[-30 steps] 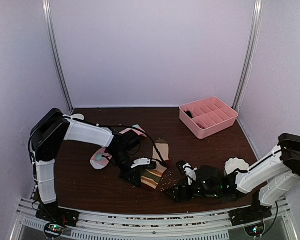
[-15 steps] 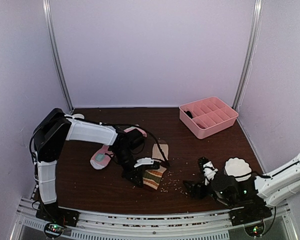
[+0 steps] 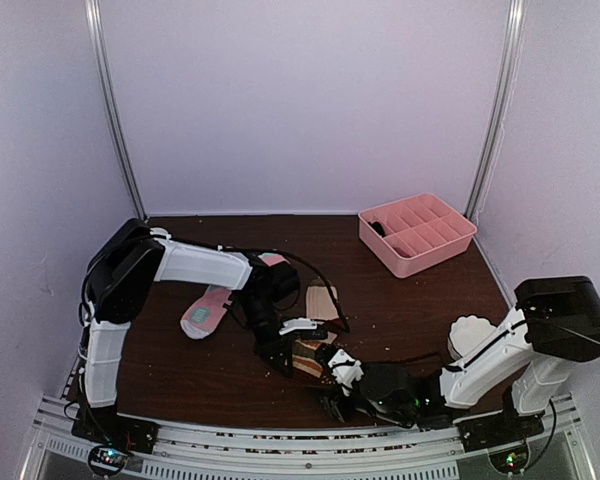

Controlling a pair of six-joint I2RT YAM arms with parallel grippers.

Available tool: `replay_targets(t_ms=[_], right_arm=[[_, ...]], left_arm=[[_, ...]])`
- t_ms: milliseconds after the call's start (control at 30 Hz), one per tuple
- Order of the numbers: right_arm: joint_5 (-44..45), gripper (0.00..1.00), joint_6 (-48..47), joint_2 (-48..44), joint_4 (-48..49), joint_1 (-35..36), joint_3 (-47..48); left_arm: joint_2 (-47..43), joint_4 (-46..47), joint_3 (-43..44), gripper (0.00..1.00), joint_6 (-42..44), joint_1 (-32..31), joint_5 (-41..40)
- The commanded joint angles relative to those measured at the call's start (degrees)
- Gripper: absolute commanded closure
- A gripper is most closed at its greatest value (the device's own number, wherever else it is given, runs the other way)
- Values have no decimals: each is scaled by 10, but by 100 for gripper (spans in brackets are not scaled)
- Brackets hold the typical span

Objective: Roll the socks
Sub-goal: Roll the sock at the center of the board.

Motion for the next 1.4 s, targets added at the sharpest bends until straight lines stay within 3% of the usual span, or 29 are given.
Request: replay_targets(t_ms=[0, 267, 533, 733, 1233, 1300, 1367], right_arm=[[-31, 47, -30, 31, 41, -9, 18], [-64, 56, -48, 72, 40, -42, 53], [-106, 75, -42, 93, 35, -56, 71], [-131, 79, -31, 98, 30, -57, 66], [-84, 94, -13, 88, -14, -62, 68], [-96, 99, -3, 87, -22, -66, 69], [-115, 100, 15, 84, -31, -73, 70]], left_arm=[[14, -16, 11, 100, -7, -5, 0], [10, -18, 8, 100, -2, -6, 5], [10, -19, 10, 100, 0, -5, 1], [12, -22, 14, 100, 1, -5, 1], [12, -52, 24, 100, 22, -5, 20], [9, -56, 25, 94, 28, -5, 25], [2, -55, 22, 78, 30, -5, 24]])
